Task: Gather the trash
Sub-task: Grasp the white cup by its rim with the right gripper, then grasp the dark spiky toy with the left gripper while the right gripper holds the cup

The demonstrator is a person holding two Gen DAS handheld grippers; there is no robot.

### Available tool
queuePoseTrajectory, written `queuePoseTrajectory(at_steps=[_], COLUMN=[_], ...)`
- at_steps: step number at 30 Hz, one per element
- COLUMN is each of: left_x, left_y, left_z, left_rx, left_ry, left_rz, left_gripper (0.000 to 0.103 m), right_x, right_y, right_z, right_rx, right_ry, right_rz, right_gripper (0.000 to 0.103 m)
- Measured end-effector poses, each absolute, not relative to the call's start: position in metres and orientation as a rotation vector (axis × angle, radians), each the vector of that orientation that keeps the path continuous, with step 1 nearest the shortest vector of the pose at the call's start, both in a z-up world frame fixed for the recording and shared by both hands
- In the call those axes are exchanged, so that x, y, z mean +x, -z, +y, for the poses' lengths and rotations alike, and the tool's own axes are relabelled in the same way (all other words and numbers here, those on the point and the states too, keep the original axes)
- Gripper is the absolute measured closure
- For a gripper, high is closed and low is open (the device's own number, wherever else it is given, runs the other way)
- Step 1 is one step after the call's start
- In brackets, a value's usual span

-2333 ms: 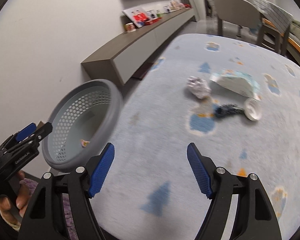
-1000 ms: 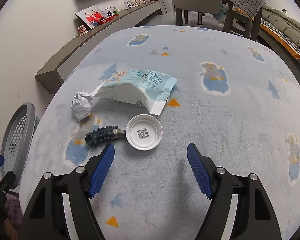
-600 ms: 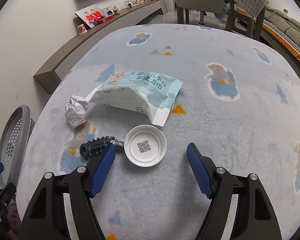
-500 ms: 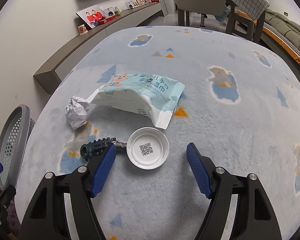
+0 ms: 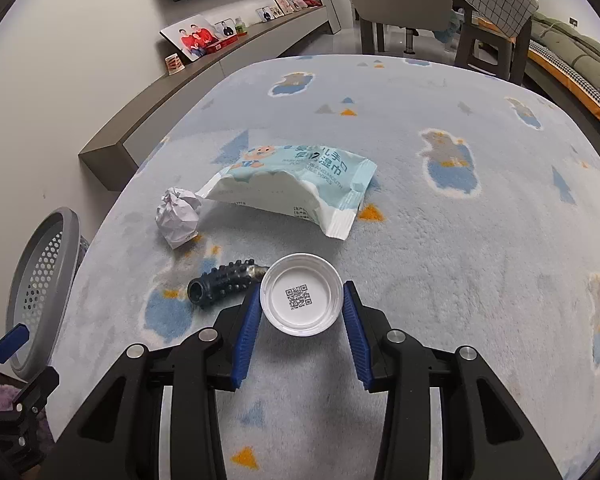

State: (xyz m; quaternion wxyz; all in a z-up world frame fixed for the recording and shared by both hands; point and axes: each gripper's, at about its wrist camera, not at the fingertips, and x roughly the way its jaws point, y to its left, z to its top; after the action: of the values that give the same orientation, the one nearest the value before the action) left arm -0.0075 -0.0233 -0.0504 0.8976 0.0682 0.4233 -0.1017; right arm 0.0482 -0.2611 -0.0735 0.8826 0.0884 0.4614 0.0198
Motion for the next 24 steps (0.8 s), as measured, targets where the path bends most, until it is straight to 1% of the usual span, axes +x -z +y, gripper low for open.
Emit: queuePoseTrajectory(at_steps=[6, 13, 19, 21, 24], left_x=[-0.01, -0.008, 0.014, 0.024, 0.041], left_y=[0.047, 0.039, 0.042, 0.045, 0.055], left_z=[-0.036, -0.064, -0.103, -0.116, -0.133], left_rx=[0.152, 0.165, 0.2, 0.204, 0.23], left_ry=[0.235, 0.291, 0.332, 0.361, 0.364], left_rz=[0.871, 0.819, 0.809, 0.811, 0.833], left_gripper=[0.027, 0.026, 0.026, 0.023, 0.023], right_x=[0.02, -0.014, -0.039, -0.042, -0.044], right_y=[0.073, 0.065, 0.061, 0.057, 0.052], right_z=[-0.264, -0.282, -0.302, -0.311, -0.324], right_rx=[0.21, 0.275, 0.326, 0.346, 0.377], right_ry=[-0.034, -0.017, 0.003, 0.011, 0.022], right_rz=[0.957, 0.939, 0.926, 0.913, 0.897], right_gripper=[0.064, 0.064, 0.064, 0.064, 0.064])
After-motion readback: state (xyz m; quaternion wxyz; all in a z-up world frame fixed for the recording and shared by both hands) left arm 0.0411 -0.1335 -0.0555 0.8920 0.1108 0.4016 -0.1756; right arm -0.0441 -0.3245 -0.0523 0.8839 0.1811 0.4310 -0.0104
